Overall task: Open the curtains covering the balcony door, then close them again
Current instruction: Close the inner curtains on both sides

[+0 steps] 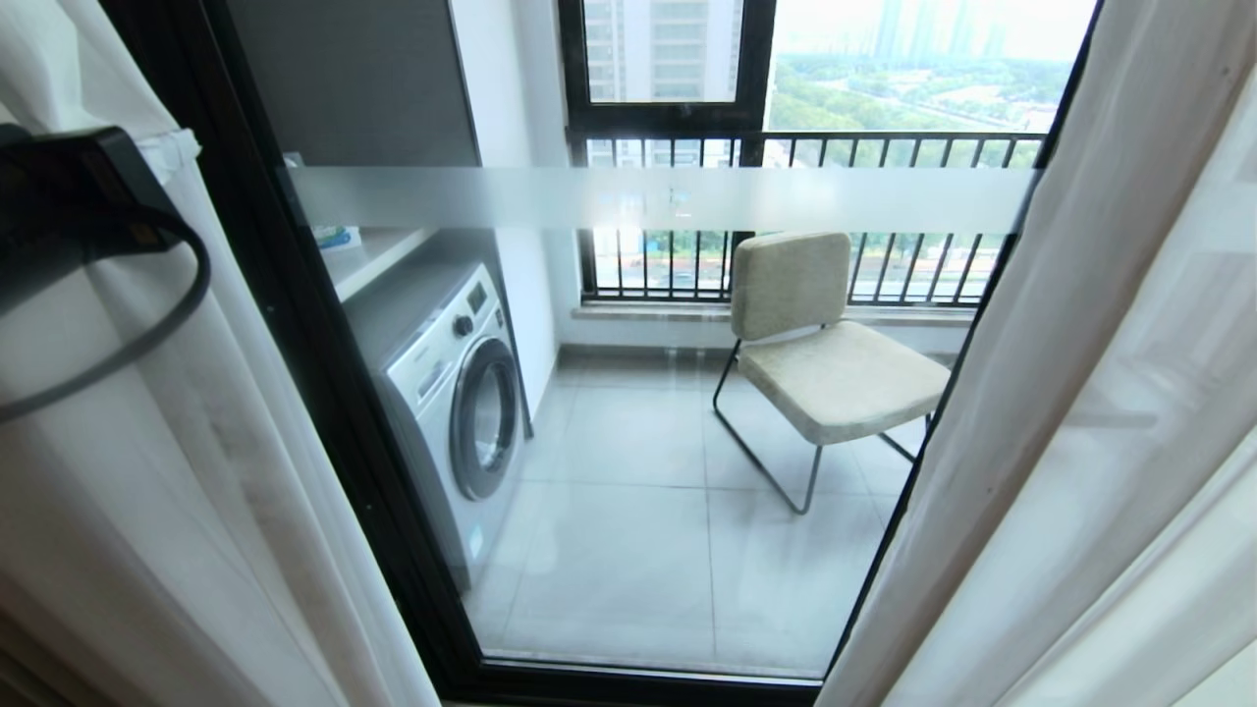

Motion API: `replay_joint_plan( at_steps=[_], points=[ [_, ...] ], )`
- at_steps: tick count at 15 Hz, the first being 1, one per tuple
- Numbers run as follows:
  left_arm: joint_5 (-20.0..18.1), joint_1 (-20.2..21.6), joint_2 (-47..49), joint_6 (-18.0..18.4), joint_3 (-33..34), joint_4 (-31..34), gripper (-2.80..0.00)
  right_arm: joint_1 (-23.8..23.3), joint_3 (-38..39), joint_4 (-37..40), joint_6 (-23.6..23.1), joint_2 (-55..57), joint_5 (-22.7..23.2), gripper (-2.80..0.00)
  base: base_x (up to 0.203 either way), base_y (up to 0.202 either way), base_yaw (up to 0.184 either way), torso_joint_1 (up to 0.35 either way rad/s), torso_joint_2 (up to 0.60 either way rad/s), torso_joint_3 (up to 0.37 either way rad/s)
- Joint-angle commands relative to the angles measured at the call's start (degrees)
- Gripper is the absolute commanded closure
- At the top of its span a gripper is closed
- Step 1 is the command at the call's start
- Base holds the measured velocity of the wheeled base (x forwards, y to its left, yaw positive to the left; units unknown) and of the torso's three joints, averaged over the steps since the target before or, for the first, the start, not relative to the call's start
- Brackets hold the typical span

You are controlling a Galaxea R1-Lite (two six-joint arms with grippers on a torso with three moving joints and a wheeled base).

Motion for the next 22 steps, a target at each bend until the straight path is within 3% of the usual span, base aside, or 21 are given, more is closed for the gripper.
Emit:
replay_joint_plan(
  at_steps=[1, 22],
  points=[
    [0.1, 0.0, 0.1, -0.1, 0.0, -0.2, 0.00, 0.0, 0.0, 0.0, 0.0, 0.0, 0.0, 0.00, 0.000, -0.191, 0.003, -0.001, 0.00, 0.005],
    [0.6, 0.5, -0.1, -0.1, 1.3, -0.2, 0.00, 0.0, 0.0, 0.0, 0.0, 0.0, 0.0, 0.00, 0.000, -0.191, 0.004, 0.002, 0.00, 0.002]
  ],
)
